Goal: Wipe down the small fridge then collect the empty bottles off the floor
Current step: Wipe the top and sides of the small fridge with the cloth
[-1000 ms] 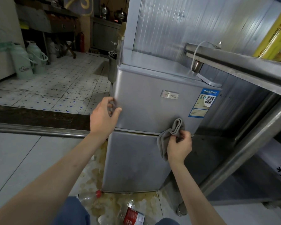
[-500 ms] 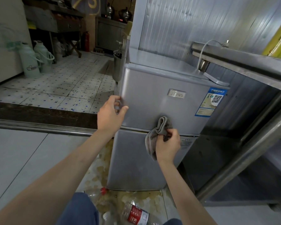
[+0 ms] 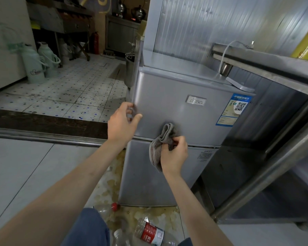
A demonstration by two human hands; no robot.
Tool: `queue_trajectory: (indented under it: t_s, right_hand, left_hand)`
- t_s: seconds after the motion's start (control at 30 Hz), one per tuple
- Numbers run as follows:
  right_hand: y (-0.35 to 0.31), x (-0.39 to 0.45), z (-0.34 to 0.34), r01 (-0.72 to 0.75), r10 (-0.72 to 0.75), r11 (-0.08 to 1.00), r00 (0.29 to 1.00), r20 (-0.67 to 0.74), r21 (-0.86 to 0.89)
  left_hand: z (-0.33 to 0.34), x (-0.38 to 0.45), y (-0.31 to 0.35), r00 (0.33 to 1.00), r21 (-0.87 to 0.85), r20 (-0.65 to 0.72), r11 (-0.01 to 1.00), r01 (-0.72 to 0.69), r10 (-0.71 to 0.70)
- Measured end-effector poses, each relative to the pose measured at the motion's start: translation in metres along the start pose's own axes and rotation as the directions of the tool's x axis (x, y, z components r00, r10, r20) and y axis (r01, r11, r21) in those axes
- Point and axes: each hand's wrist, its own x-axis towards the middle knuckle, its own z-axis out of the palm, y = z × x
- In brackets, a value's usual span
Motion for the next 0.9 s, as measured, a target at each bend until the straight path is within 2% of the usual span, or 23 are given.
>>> queue_trajectory:
  t_s: [0.17, 0.33, 0.57, 0.7, 0.9]
  right_hand:
    - [0.002, 0.002, -0.002, 0.036, -0.033, 0.998, 0.998, 0.060, -0.047]
    - [-0.001, 0.003, -0.006, 0.054, -0.049, 0.997, 0.996, 0.074, -0.058]
    - [-0.013, -0.014, 0.013, 0.248, -0.219, 0.957, 0.957, 0.192, -0.147]
    - [-0.016, -0.022, 0.017, 0.277, -0.225, 0.938, 0.944, 0.242, -0.209]
    - [-0.006, -0.029, 0.018, 0.436, -0.344, 0.868, 0.873, 0.346, -0.237]
  left_hand:
    - [-0.004, 0.002, 0.000, 0.998, -0.047, 0.041, 0.997, 0.056, -0.054]
    - [-0.011, -0.013, -0.034, 0.986, -0.006, 0.099, 0.991, 0.132, -0.131]
    - [-0.023, -0.038, -0.085, 0.958, 0.147, 0.156, 0.965, 0.219, -0.241]
    - [-0.026, -0.042, -0.100, 0.946, 0.187, 0.166, 0.951, 0.247, -0.278]
    - [-0.028, -0.050, -0.114, 0.919, 0.209, 0.175, 0.925, 0.317, -0.354]
